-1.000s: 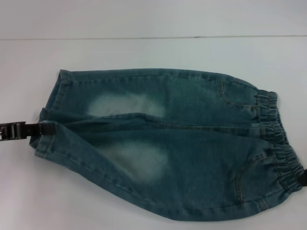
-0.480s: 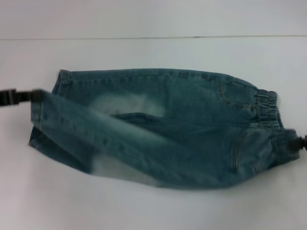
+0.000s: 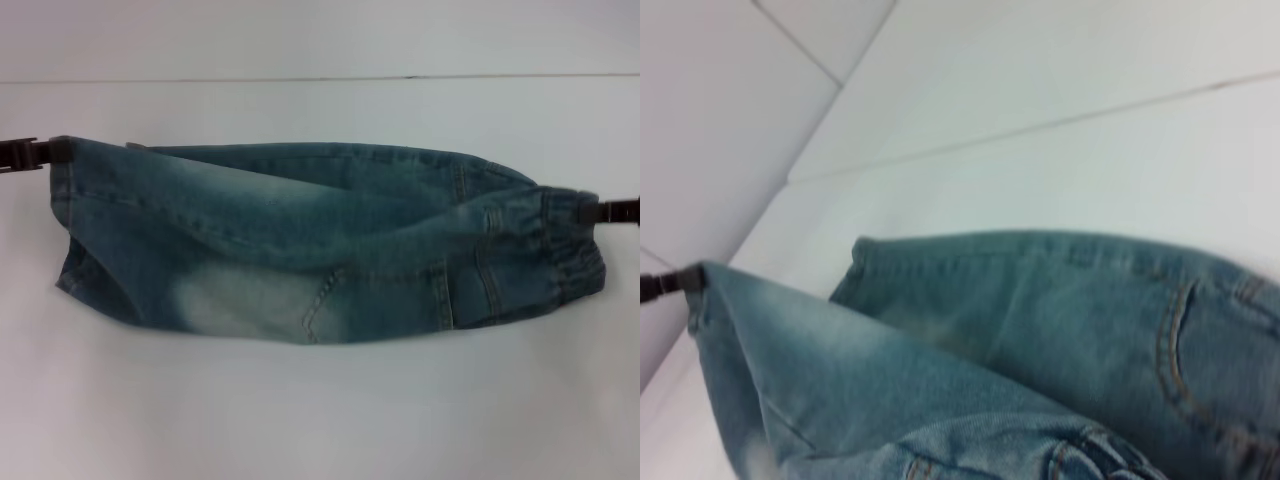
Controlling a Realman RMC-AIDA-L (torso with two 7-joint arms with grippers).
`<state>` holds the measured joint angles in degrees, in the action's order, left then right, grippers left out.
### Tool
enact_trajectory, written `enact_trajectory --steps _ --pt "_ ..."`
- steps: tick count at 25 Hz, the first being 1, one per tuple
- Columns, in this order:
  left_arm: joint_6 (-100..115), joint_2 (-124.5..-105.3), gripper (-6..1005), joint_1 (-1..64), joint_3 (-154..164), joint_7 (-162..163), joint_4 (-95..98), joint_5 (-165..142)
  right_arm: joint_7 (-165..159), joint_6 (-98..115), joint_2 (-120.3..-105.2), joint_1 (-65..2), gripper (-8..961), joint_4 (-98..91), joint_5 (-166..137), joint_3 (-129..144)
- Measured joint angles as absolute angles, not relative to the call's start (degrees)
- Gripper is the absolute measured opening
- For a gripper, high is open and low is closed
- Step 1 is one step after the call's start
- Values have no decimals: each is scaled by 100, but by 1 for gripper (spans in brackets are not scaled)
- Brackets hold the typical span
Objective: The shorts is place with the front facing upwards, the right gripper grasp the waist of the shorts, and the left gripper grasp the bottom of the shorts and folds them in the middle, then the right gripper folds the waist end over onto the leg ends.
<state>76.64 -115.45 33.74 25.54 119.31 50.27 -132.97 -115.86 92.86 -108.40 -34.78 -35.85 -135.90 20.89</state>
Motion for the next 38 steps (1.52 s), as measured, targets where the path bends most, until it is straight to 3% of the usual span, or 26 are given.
enact_trajectory --steps 9,20,38 --pt "6719 -11696 3 3419 2944 11916 5027 -13297 -11361 8543 -10974 -3441 42 -3566 -12890 2140" --pt "5756 -11932 3 3455 3493 11769 5028 -13298 -10465 7599 -11337 -3601 44 -3464 -12808 2145" --pt "5127 -12014 3 3704 3612 11470 4720 -13298 -10094 6761 -11355 -3632 49 -2969 -12708 2154"
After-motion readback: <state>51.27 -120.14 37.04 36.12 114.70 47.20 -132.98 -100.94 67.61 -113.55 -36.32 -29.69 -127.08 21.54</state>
